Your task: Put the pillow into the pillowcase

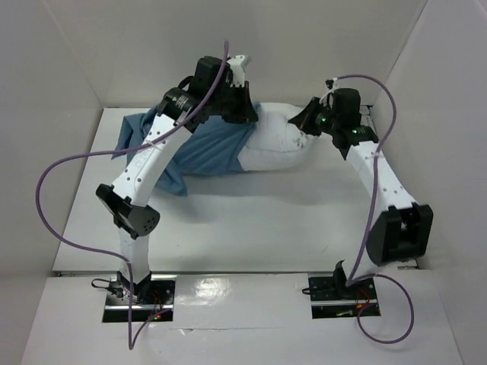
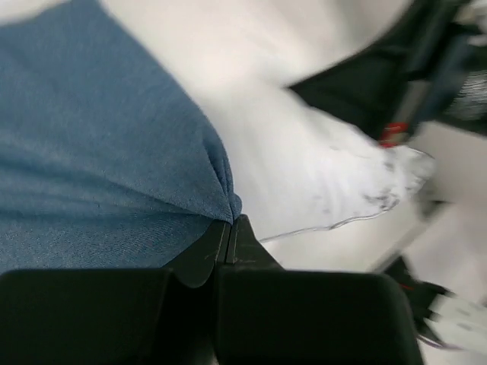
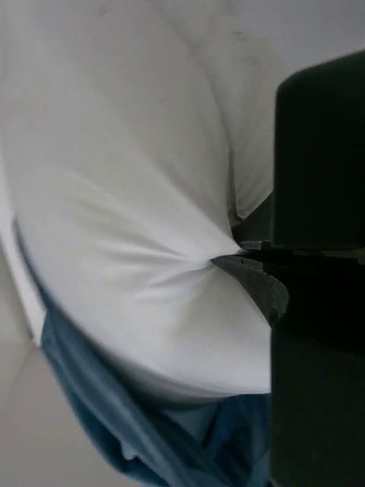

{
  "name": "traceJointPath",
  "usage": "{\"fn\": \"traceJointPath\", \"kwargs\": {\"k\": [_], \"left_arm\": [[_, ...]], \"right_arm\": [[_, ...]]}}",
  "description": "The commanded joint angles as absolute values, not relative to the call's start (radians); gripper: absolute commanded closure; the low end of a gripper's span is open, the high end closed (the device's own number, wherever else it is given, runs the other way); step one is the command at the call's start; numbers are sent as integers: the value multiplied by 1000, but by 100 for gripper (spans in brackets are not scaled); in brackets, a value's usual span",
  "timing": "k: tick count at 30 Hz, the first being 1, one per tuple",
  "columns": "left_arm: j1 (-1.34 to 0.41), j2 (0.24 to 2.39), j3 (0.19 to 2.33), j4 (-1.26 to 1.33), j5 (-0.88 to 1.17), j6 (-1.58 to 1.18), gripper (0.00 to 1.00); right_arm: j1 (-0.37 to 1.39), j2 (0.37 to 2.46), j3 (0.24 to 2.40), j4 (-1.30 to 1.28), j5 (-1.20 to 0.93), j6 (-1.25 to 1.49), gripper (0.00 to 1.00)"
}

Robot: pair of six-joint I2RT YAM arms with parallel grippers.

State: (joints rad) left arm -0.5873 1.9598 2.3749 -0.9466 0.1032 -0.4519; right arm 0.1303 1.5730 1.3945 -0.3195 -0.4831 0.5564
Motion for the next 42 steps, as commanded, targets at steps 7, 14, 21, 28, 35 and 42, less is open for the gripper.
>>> {"fn": "traceJointPath", "kwargs": {"k": [7,14,21,28,35,42], "left_arm": [[-767,1855,2037,-555,670,-592,100],[-687,1697,1904,-702,522,-508,64],[-536,1686,2046,-914,362,-466,19],[-411,1689,2033,-1003,85,-517,28],[-382,1837,1986,-1026,4,-535,24],[-407,1980,2011,-1014,18,-522,30]], "right_arm": [[458,1401,890,-16,-335,805,100],[479,1212,704,-24,-268,822,100],[479,1129,753,-219,-244,701,94],[416,1160,856,-342,-247,615,21],[339,1270,977,-371,-304,551,14],[321,1364,1019,-371,-327,519,11]]}}
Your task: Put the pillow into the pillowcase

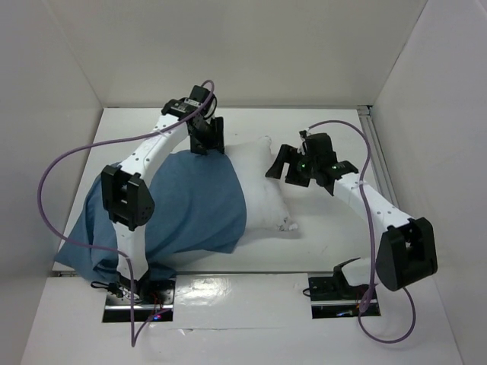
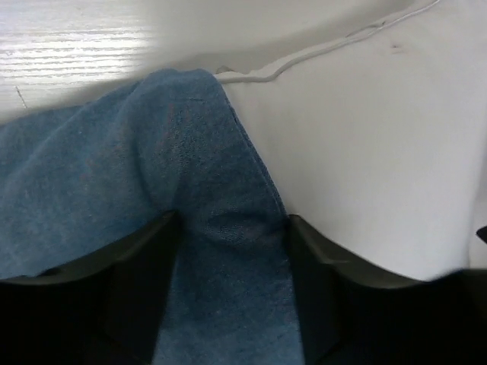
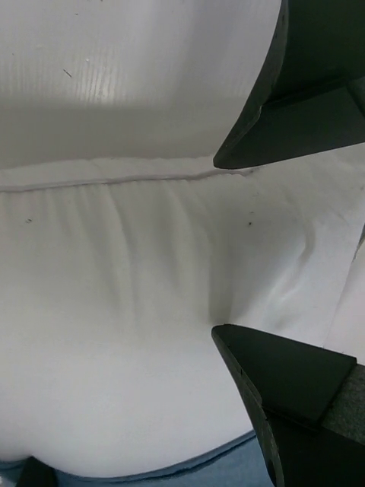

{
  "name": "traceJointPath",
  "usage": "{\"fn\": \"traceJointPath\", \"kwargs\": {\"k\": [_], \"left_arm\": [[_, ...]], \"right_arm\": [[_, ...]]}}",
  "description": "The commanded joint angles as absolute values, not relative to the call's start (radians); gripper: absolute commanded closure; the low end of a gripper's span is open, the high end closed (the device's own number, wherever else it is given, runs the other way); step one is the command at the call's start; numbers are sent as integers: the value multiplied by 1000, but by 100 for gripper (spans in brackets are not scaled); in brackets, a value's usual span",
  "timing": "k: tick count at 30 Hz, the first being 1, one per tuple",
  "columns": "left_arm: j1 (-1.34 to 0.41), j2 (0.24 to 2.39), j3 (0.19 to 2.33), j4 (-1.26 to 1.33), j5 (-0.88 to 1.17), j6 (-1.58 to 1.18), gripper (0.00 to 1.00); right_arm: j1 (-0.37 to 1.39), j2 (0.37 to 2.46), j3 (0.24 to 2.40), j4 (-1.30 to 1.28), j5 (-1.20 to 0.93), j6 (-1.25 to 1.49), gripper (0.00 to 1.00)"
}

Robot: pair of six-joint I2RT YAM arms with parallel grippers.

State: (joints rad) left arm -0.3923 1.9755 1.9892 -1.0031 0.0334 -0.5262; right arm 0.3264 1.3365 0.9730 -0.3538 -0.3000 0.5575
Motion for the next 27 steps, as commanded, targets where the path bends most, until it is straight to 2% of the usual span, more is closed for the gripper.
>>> {"fn": "traceJointPath", "kwargs": {"k": [1,2,3,6,13,14,15,16,17,18,23,27], "left_arm": [[-407,1994,2011,-1014,18,-522,35],[-407,1994,2011,-1014,18,-522,41],[-407,2003,2011,-1014,18,-522,62],[-388,1993,2002,-1014,18,-522,81],[-338,1962,2022,-1014,32,-512,81],[-337,1953,2022,-1023,41,-512,82],[-322,1953,2032,-1023,54,-512,82],[-308,1939,2033,-1023,54,-512,82],[-308,1939,2033,-1023,64,-512,83],[-295,1918,2033,-1023,74,-512,83],[-247,1893,2043,-1012,109,-503,83],[-229,1893,2031,-1003,137,-503,90]], "right_arm": [[321,1373,1019,-356,-339,518,10],[321,1396,1019,-347,-339,518,10],[321,1411,1032,-333,-363,518,10],[321,1468,1063,-298,-387,518,8],[321,1607,1161,-209,-437,540,8],[321,1620,1161,-157,-463,557,14],[321,1632,1161,-132,-489,557,25],[321,1643,1151,-114,-512,569,48],[321,1643,1150,-104,-512,578,95],[321,1643,1140,-104,-503,578,100],[333,1482,1016,-103,-413,578,100],[333,1368,945,-172,-364,555,100]]}}
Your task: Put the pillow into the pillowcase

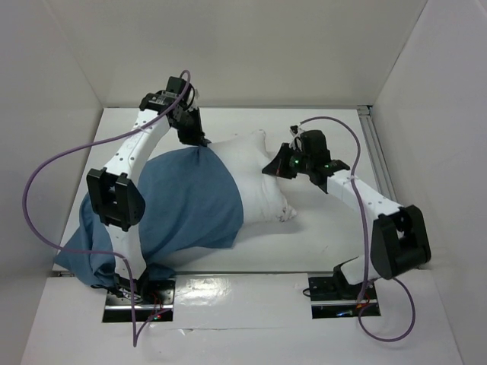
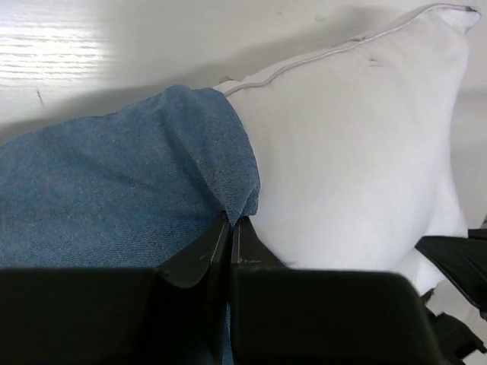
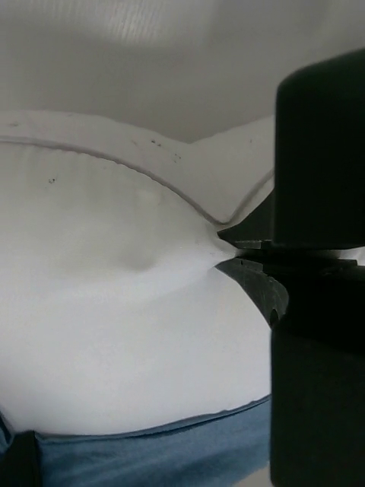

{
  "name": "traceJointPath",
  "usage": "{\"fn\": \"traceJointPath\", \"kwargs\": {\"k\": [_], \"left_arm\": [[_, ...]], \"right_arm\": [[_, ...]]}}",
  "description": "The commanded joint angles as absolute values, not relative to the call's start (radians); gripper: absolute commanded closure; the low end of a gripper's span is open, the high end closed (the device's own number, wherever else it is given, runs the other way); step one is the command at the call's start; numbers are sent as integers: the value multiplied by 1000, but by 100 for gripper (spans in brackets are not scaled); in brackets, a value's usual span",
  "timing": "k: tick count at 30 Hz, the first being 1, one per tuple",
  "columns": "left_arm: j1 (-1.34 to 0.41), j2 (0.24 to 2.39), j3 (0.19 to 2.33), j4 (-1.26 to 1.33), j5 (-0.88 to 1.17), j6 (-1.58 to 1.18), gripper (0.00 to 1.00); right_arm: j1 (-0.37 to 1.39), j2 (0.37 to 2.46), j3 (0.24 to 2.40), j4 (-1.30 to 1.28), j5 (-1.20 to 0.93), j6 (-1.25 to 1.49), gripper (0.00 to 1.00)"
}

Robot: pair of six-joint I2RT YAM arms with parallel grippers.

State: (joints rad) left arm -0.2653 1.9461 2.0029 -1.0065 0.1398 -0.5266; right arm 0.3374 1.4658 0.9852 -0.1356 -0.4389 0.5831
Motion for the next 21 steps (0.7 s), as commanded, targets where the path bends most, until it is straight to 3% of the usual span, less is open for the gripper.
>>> {"fn": "traceJointPath", "kwargs": {"k": [1,5,8,10,14,18,21], "left_arm": [[-229,1893,2031,-1003,147,-503,90],[-219,1881,2013,-980,198,-503,90],[-219,1858,2003,-942,291,-512,100],[-248,1842,2003,-878,365,-512,100],[-411,1900,2214,-867,516,-526,100],[-557,2017,2463,-813,647,-630,100],[-653,2043,2494,-654,742,-710,100]], "right_arm": [[333,1350,933,-184,-354,555,100],[333,1263,865,-231,-333,546,100],[333,1252,853,-241,-342,546,100],[342,1252,853,-221,-354,555,100],[405,1272,958,-199,-354,600,100],[578,1260,1053,-155,-321,659,100],[644,1218,1115,-166,-241,679,100]]}}
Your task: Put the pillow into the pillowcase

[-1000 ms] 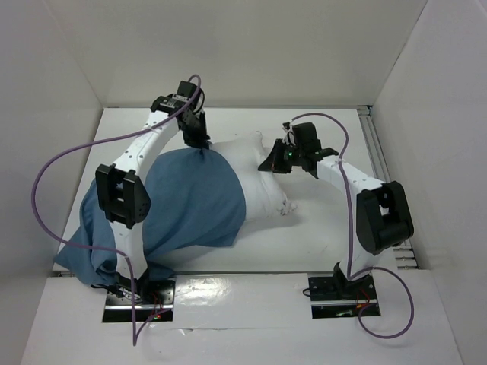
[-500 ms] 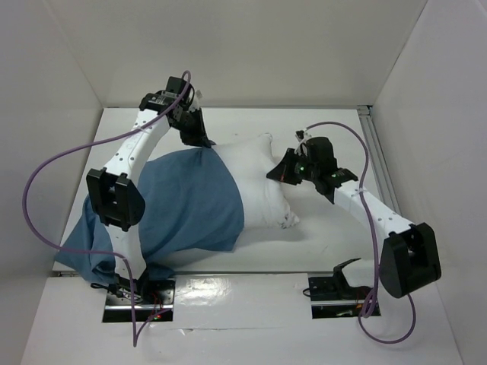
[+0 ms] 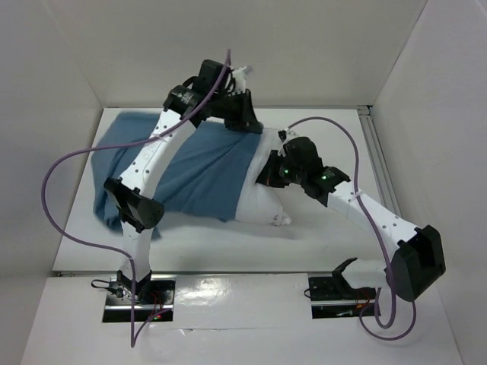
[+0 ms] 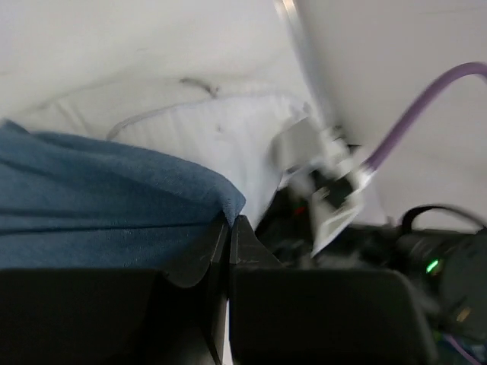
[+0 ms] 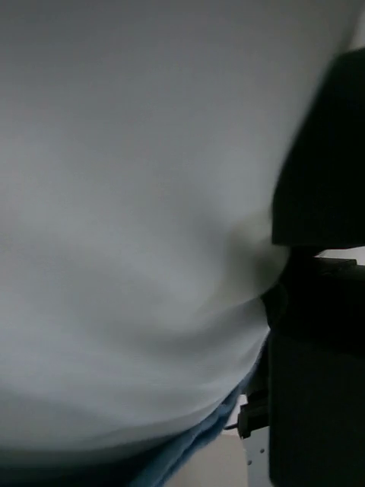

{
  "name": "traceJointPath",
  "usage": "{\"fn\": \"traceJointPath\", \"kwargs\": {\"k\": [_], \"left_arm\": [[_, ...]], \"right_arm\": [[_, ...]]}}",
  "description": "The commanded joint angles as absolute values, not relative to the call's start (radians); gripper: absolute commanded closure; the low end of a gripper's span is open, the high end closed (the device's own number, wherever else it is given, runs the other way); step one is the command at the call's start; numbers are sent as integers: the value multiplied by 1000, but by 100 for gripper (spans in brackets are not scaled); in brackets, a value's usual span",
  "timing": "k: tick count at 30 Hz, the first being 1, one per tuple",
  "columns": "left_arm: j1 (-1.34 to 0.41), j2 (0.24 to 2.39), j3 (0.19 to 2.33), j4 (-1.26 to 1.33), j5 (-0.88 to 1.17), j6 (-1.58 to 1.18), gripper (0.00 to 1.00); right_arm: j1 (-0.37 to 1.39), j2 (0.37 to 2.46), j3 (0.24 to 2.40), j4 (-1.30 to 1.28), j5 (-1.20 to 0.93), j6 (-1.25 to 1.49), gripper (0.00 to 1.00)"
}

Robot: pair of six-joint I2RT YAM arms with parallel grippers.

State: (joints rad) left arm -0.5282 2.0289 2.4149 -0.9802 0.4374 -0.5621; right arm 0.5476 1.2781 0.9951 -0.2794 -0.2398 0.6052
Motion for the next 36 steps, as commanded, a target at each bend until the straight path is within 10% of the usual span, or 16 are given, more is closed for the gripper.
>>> {"fn": "traceJointPath", "kwargs": {"k": [1,15,22,24,26,28,36], "left_arm": [[-669,2043,2482,-625,755,-744,100],[-682,1804,2029,-676,273,-782,100],[-683,1894,2146,-825,279,-618,32],[-683,1817,2091,-850,195,-568,21],[-683,1741,1940,-829,42,-543,10],[-651,1639,1767,-792,-11,-531,12],[-626,1568,1356,-520,3,-459,19]], "right_arm": [[667,1207,1115,-175,-192,680,100],[540,1042,871,-218,-159,701,100],[356,1003,942,-475,-112,694,98],[232,971,963,-575,-129,670,84],[75,925,998,-644,-176,606,37],[-23,916,1023,-754,-213,528,20],[-132,867,1029,-937,-261,502,7]]}}
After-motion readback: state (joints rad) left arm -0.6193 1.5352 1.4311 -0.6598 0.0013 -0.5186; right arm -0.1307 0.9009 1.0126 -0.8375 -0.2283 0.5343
